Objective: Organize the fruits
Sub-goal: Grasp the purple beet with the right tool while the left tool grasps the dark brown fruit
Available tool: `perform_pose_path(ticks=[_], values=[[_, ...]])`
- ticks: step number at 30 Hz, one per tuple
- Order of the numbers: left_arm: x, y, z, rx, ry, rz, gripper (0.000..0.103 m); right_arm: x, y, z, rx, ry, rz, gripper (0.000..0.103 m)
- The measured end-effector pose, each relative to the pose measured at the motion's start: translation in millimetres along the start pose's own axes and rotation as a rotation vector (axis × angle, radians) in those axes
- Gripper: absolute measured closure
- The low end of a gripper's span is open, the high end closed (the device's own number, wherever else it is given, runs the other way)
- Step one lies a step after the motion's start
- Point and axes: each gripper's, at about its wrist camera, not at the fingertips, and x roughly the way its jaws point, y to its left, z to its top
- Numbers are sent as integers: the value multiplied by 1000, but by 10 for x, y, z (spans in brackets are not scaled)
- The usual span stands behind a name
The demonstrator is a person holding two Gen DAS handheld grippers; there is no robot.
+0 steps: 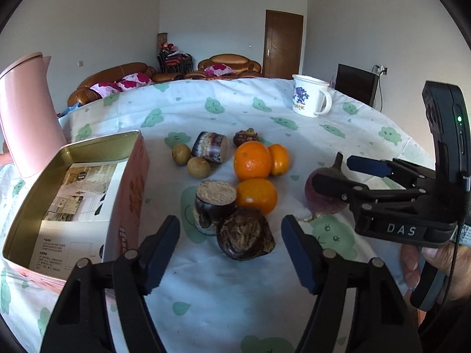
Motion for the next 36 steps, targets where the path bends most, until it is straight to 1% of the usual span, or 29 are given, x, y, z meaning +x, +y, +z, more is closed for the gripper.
perform_pose_path(ticks=[2,5,8,9,11,13,15,19,20,22,23,29,36], values=[[38,-8,6,4,20,-7,37,21,18,3,-8,13,5,25],[50,-24,2,8,29,-11,37,43,67,-5,-37,33,8,26],[103,-23,12,13,54,-23,37,55,106,-7,-63,46,11,27],[131,-8,21,8,68,-34,37,70,97,-5,-59,56,16,31],[181,34,41,-16,92,-49,37,125,64,3,-45,92,41,37],[214,48,54,-25,103,-51,38,169,40,11,-31,119,57,37],[225,22,55,-14,106,-47,42,191,58,5,-35,127,63,44],[275,-20,69,7,122,-36,41,261,71,4,-35,165,72,47],[280,-16,70,5,122,-41,43,262,69,3,-34,163,76,49],[275,0,64,3,122,-54,51,256,72,-2,-34,159,74,49],[282,-8,57,8,126,-59,59,245,81,-3,-38,152,69,49],[262,-4,54,9,116,-63,59,189,67,-2,-34,120,72,49],[174,5,52,8,61,-63,59,119,73,-4,-39,75,77,49]])
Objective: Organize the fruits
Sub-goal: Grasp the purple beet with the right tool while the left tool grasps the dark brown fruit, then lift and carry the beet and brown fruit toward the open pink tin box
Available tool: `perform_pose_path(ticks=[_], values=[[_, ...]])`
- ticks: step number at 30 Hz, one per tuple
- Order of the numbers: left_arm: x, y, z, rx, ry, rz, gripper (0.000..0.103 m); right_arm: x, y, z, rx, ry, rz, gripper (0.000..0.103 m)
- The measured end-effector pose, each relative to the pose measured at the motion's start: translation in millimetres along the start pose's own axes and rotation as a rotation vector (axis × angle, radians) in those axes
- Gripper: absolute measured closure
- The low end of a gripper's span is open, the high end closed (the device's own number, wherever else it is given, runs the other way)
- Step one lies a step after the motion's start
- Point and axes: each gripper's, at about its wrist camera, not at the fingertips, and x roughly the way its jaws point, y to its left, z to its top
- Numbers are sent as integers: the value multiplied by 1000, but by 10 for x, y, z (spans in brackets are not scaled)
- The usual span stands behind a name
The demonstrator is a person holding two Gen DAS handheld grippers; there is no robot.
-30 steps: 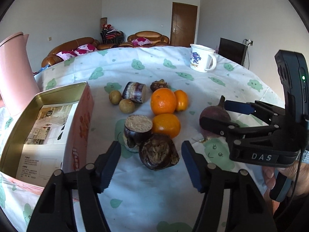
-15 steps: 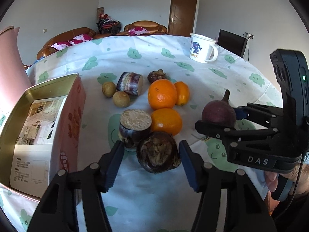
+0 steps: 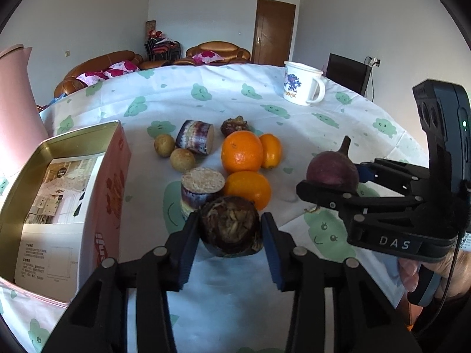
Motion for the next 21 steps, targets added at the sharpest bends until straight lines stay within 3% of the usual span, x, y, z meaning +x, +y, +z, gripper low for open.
perform_pose_path(ticks=[21], values=[[-237,-32,-27,21,-166,53,60,-229,54,-54,-32,-150,15,49]])
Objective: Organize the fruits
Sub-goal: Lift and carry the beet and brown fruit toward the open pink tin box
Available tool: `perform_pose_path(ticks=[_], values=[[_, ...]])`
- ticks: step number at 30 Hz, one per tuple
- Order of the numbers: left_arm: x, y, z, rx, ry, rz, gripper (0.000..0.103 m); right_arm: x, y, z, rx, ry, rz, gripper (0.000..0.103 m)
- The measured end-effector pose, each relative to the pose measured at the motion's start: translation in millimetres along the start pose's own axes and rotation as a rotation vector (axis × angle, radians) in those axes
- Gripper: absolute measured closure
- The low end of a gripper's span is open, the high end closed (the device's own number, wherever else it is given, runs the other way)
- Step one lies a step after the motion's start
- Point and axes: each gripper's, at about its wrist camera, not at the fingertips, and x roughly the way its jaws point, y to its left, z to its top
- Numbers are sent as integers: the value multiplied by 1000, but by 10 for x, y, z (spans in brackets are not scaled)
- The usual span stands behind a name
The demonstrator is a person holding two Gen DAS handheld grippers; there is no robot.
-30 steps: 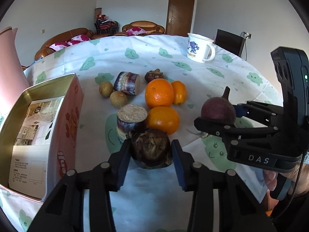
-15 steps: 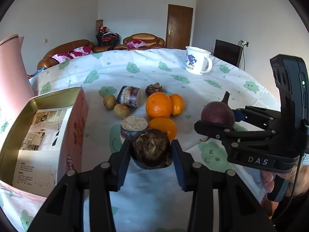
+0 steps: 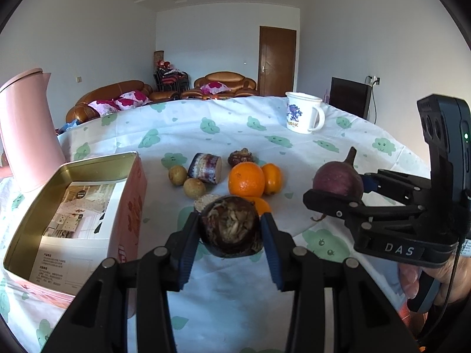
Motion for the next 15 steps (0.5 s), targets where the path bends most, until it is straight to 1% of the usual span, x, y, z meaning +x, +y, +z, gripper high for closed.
perform_pose_path(ticks=[9,15], values=[[-63,-4,-7,-5,-41,11,60,-55,4,-15,-6,-34,-2,49],[-83,-10,-14,-1,-51,12,60,-74,9,-20,-8,-43,-2,49]])
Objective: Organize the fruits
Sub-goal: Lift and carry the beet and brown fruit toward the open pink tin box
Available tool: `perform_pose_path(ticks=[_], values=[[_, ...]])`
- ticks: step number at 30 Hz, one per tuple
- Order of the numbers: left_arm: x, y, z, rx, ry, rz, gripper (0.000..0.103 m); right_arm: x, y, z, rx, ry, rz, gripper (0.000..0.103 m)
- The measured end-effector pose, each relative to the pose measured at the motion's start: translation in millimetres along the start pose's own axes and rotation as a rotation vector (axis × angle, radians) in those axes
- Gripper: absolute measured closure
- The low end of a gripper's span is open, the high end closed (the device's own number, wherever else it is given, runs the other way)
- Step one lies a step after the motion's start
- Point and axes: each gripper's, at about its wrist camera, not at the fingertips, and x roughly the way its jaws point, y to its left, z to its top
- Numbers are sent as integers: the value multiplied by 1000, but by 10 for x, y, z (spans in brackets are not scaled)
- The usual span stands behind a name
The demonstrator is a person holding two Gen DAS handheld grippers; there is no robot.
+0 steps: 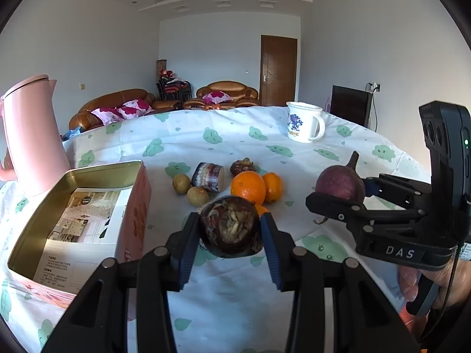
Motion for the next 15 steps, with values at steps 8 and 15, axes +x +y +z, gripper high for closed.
perform_pose_path(ticks=[8,15], values=[[-43,0,-6,0,-22,5,60,-60,9,-4,-4,-34,-2,49],[-67,-6,10,1,-40,7,60,-85,11,-6,-7,-51,-5,49]])
